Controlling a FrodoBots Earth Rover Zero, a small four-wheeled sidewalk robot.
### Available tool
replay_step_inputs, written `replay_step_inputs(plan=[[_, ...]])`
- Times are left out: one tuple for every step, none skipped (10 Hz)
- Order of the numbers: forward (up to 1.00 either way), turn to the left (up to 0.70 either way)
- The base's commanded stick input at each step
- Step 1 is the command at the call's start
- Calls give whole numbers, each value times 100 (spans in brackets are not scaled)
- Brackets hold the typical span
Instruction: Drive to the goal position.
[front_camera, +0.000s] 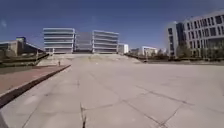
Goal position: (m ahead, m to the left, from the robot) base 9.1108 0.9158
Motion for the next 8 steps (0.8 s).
replay_step_inputs(plan=[[65, 0], [66, 0], [66, 0], [66, 0], [66, 0], [66, 0], [66, 0], [66, 0]])
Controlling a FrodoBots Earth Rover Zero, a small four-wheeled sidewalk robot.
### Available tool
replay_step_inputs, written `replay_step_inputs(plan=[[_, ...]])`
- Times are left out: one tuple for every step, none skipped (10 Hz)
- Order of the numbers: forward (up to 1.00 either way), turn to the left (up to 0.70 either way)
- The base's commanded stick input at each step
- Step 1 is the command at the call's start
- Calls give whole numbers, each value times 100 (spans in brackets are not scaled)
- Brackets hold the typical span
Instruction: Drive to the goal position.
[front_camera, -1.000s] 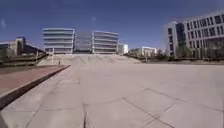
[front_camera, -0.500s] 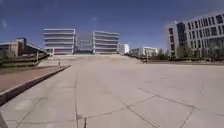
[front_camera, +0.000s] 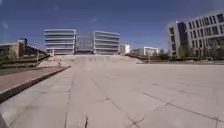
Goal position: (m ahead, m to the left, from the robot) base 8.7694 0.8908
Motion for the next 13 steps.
replay_step_inputs(plan=[[66, 0], [66, 0], [66, 0], [66, 0], [66, 0], [66, 0], [66, 0], [66, 0], [66, 0], [66, 0], [66, 0], [66, 0], [66, 0]])
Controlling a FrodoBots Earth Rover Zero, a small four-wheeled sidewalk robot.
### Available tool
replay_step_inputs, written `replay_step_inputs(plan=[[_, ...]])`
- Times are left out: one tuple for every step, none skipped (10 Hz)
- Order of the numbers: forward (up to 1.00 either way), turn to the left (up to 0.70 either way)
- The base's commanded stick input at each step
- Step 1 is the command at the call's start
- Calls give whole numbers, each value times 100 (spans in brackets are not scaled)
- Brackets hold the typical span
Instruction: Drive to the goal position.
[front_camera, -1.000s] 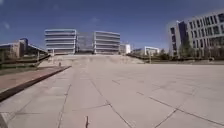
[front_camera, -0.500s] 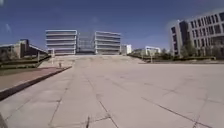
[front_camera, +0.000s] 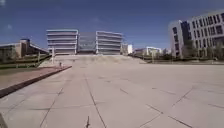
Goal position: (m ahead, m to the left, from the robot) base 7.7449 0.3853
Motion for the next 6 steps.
replay_step_inputs(plan=[[66, 0], [66, 0], [66, 0], [66, 0], [66, 0], [66, 0]])
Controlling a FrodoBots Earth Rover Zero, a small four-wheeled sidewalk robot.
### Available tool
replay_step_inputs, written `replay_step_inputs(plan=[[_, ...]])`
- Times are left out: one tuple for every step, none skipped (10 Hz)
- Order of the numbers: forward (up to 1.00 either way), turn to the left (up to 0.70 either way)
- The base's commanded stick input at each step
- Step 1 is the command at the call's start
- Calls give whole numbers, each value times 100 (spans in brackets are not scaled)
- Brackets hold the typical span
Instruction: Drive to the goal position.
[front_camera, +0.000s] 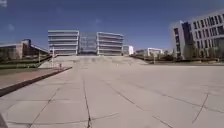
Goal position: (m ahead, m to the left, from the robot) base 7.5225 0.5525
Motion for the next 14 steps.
replay_step_inputs(plan=[[66, 0], [66, 0], [66, 0], [67, 4], [67, 5], [67, 15], [68, 24], [68, 34], [70, 11], [70, 1], [70, 0], [70, 0], [70, 0], [70, 0]])
